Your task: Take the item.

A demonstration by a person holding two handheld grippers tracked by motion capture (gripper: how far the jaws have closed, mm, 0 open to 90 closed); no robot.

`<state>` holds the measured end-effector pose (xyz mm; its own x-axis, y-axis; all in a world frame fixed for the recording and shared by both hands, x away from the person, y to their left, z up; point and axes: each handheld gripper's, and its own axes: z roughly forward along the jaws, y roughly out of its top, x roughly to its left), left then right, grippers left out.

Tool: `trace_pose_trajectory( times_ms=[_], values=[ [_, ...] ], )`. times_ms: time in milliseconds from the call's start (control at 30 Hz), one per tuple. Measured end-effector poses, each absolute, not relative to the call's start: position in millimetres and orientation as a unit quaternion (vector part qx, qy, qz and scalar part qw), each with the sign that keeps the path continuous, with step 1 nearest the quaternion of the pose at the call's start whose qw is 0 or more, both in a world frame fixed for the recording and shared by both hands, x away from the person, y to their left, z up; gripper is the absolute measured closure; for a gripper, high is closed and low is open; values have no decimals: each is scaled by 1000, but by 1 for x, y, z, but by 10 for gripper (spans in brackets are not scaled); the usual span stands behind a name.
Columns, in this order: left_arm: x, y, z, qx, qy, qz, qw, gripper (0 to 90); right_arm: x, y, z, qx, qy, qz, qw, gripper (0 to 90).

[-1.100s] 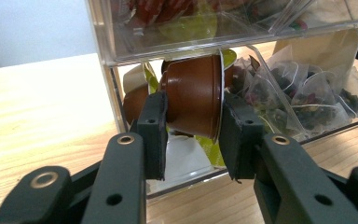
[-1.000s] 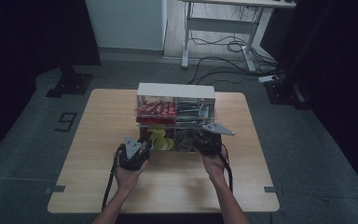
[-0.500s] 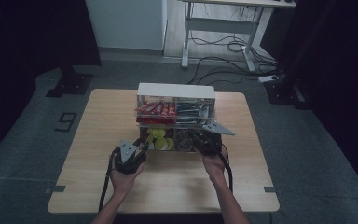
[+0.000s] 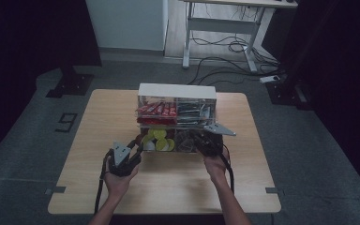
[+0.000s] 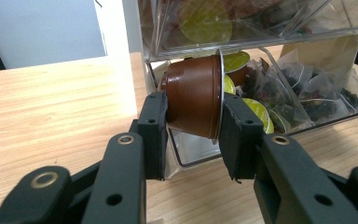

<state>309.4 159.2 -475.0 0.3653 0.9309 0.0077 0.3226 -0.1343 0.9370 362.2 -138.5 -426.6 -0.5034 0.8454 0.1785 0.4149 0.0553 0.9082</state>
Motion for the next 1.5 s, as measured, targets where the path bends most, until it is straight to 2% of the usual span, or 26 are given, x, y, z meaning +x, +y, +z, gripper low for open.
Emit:
trace_pose_trajectory(
  times_ms=[1500],
  values=[
    [295, 195, -490, 676, 492, 309, 453, 647, 362, -139, -428, 454, 694, 518, 210, 865]
  ],
)
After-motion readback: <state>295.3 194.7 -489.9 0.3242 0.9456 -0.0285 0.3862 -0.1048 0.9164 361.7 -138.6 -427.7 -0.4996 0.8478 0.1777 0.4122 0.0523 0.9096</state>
